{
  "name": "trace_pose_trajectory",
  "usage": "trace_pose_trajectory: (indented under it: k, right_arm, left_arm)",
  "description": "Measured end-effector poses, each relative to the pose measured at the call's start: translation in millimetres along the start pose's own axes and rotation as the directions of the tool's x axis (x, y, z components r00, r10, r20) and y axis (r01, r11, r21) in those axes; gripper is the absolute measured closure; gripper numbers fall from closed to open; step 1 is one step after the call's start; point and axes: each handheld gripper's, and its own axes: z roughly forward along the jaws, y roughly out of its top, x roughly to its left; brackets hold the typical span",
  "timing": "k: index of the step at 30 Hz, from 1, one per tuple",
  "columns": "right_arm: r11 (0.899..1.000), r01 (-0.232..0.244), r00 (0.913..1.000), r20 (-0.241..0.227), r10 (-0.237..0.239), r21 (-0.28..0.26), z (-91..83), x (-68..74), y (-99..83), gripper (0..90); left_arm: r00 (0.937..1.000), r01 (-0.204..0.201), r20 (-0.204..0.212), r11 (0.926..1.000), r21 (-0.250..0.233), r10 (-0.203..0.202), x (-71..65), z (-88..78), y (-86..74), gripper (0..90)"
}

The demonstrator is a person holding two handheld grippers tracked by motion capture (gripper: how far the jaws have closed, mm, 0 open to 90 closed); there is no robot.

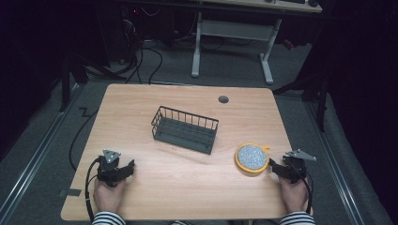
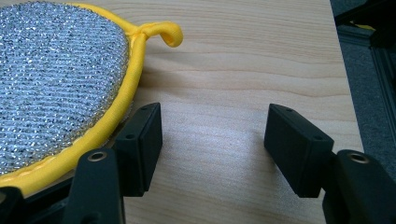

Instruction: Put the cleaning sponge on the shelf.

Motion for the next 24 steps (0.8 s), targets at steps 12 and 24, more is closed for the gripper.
trace_pose_trajectory:
  k: [12, 24]
  right_arm:
    - [1.000, 0.001, 1.0000, 0.000, -0.001, 0.000, -0.4, 0.1, -0.3, 36.8]
    - [1.000, 0.006, 1.0000, -0.007, -0.006, 0.003, -0.4, 0.7, -0.2, 35.3]
  left_arm:
    - [1.0000, 0.002, -0.001, 1.0000, 0.000, -0.002, -0.2, 0.0, 0.1, 30.9]
    - [0.9961, 0.034, 0.082, 0.9994, 0.001, -0.034, 2.5, -2.4, 1.4, 33.6]
